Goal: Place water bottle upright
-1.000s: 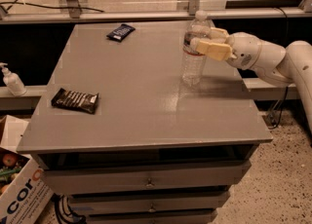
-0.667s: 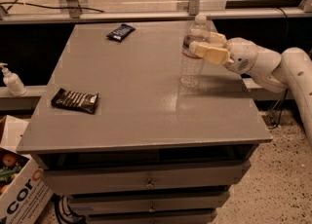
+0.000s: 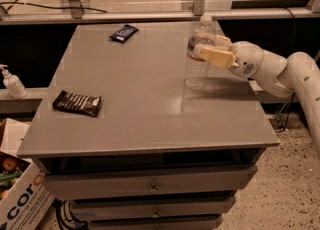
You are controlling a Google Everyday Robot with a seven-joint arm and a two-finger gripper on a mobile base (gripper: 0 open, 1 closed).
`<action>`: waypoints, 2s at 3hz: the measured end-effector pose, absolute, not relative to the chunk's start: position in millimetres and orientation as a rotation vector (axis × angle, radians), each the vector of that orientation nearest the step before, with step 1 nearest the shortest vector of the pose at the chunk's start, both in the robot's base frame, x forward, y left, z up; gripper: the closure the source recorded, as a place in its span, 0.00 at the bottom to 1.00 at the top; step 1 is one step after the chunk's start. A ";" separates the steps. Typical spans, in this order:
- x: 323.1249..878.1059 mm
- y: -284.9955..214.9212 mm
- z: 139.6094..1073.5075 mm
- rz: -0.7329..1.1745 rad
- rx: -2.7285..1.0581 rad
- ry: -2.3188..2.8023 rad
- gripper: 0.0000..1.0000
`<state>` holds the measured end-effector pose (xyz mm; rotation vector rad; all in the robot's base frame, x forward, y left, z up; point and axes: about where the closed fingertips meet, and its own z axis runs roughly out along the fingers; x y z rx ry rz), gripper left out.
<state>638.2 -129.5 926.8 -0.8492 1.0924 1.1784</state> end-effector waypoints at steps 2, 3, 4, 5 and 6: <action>638.1 -129.5 927.6 1.178 -0.849 1.092 0.13; 631.5 -141.1 921.3 1.171 -0.831 1.077 0.00; 622.0 -155.9 915.3 1.157 -0.811 1.062 0.00; 620.8 -159.2 914.2 1.154 -0.810 1.065 0.00; 619.3 -164.1 913.8 1.146 -0.806 1.074 0.00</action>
Offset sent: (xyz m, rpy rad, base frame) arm -0.0137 -0.0350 -0.0247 0.0411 -0.0014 -0.0502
